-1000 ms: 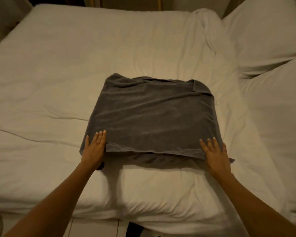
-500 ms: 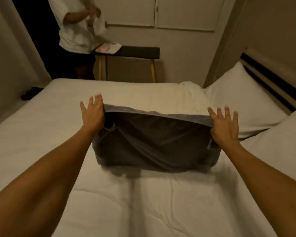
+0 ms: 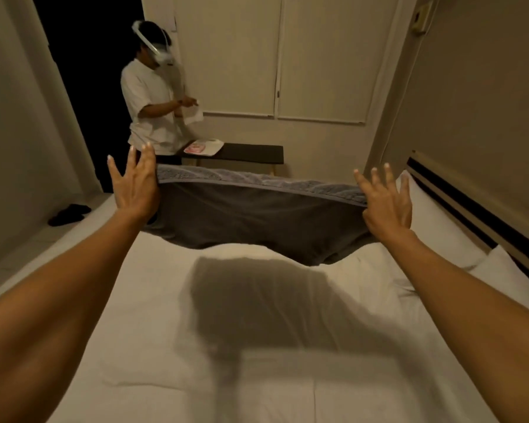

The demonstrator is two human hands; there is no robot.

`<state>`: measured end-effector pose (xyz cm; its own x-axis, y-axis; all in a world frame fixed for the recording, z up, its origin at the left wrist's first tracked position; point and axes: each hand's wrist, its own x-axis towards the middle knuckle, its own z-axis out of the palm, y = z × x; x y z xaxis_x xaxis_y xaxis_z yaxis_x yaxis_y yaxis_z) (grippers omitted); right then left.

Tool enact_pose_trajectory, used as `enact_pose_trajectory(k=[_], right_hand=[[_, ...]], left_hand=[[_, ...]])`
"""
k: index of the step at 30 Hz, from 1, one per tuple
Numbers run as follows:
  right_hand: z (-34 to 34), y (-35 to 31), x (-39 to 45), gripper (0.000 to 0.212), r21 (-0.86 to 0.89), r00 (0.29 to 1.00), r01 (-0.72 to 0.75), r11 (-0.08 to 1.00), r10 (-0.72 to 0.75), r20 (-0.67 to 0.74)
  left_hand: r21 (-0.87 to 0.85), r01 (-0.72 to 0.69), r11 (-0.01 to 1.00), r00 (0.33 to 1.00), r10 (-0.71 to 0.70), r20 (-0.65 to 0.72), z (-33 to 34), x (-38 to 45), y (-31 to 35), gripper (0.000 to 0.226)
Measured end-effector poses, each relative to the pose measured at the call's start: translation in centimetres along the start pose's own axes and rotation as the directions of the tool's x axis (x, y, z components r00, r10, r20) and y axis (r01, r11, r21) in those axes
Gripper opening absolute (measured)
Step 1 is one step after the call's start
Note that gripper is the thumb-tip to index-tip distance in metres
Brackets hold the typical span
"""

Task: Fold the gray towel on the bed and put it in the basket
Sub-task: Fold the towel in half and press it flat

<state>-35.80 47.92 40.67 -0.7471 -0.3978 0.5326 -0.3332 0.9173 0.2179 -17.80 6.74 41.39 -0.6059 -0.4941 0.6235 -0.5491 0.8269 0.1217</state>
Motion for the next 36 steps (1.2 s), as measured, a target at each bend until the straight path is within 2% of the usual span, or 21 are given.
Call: enact_pose_trajectory(k=[5,8,9,12,16,18,21,23,26,28,30,32,34,36], right_hand=[[3.4,-3.0,-10.0,0.086,0.019,0.989,0.085,0.996,-0.087,0.12],[6.7,-4.4,-19.0,0.086,0.113,0.971,0.151,0.982,-0.169,0.17],[8.0,-4.8,-22.4,0.084,0.16,0.964,0.17,0.972,-0.198,0.177],[11.8,-5.9,-32.7,0.076,0.26,0.919,0.261,0.93,-0.321,0.229],[17.1,-8.0,-44.9,0.081,0.352,0.814,0.329,0.876,-0.452,0.364],[19.3,-8.9,-49.8,0.079,0.396,0.77,0.31,0.864,-0.472,0.429],[22.1,-9.8,-54.6,0.063,0.416,0.744,0.26,0.871,-0.455,0.489],[23.7,-10.4,-56.6,0.062,0.408,0.727,0.238,0.881,-0.441,0.526],[25.6,-11.3,-58.3,0.06,0.398,0.723,0.202,0.895,-0.41,0.555],[26.5,-11.6,-58.8,0.062,0.383,0.741,0.178,0.907,-0.379,0.555],[26.7,-11.4,-58.9,0.063,0.346,0.736,0.134,0.928,-0.327,0.593],[27.4,-10.9,-58.7,0.068,0.286,0.729,0.087,0.954,-0.256,0.635],[28.0,-10.5,-58.4,0.074,0.222,0.697,0.053,0.974,-0.195,0.69],[28.1,-10.3,-58.1,0.07,0.171,0.683,0.045,0.984,-0.155,0.714]], left_hand=[[-0.019,-0.009,1.0,0.987,0.012,0.159,2.0,-10.5,-4.4,0.057],[0.005,-0.105,0.994,0.955,0.099,0.278,4.2,-20.7,-7.5,0.071],[-0.003,-0.138,0.99,0.936,0.132,0.327,5.0,-24.5,-8.7,0.07],[-0.036,-0.232,0.972,0.868,0.223,0.444,7.3,-35.5,-11.9,0.052],[-0.068,-0.35,0.934,0.721,0.315,0.617,10.9,-47.8,-14.5,0.072],[-0.105,-0.342,0.934,0.627,0.31,0.715,12.7,-52.4,-15.0,0.085],[-0.123,-0.315,0.941,0.562,0.289,0.775,15.2,-56.6,-16.2,0.09],[-0.133,-0.346,0.929,0.556,0.317,0.769,17.4,-58.4,-17.0,0.083],[-0.142,-0.352,0.925,0.634,0.347,0.691,19.8,-60.3,-16.9,0.058],[-0.124,-0.295,0.947,0.677,0.299,0.672,20.8,-61.4,-16.6,0.056],[-0.112,-0.167,0.98,0.71,0.198,0.676,21.3,-62.2,-16.7,0.055],[-0.072,-0.052,0.996,0.715,0.087,0.694,21.9,-62.6,-17.2,0.06],[-0.039,0.022,0.999,0.681,0.014,0.732,22.4,-62.5,-17.8,0.08],[-0.032,0.068,0.997,0.656,-0.02,0.755,22.2,-62.1,-18.1,0.088]])
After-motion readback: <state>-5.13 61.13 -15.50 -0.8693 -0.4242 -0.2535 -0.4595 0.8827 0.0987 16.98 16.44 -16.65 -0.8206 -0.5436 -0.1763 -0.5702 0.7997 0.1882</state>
